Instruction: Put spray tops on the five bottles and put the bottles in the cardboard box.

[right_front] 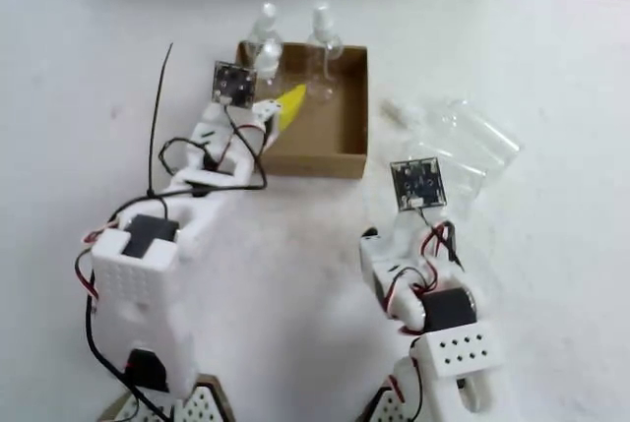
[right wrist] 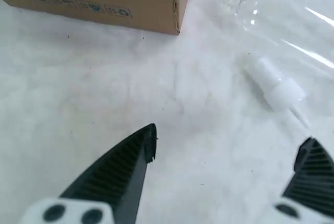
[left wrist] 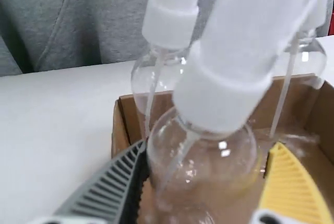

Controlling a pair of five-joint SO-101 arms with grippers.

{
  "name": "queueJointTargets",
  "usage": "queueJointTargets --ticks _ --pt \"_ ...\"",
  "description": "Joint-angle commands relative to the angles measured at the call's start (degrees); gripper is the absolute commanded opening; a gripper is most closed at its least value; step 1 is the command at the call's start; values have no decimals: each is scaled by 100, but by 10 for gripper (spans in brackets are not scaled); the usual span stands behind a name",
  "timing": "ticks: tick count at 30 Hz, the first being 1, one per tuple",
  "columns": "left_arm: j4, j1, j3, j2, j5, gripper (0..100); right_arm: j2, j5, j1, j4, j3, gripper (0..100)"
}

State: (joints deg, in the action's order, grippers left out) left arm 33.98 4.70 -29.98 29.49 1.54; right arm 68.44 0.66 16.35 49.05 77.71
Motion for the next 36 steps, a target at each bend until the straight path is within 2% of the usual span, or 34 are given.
queueJointTargets --ticks 1,10,26,36 --pt "-9 -127 53 -409 0 351 66 -62 -40 13 -53 382" --pt "-9 -180 -35 -576 0 351 57 -62 -40 13 -53 382" --pt "-26 -57 -1538 -2132 -35 351 57 -62 -40 13 -53 382" --pt "-1732 -48 -2435 -3934 -44 351 57 -62 -40 13 -53 382"
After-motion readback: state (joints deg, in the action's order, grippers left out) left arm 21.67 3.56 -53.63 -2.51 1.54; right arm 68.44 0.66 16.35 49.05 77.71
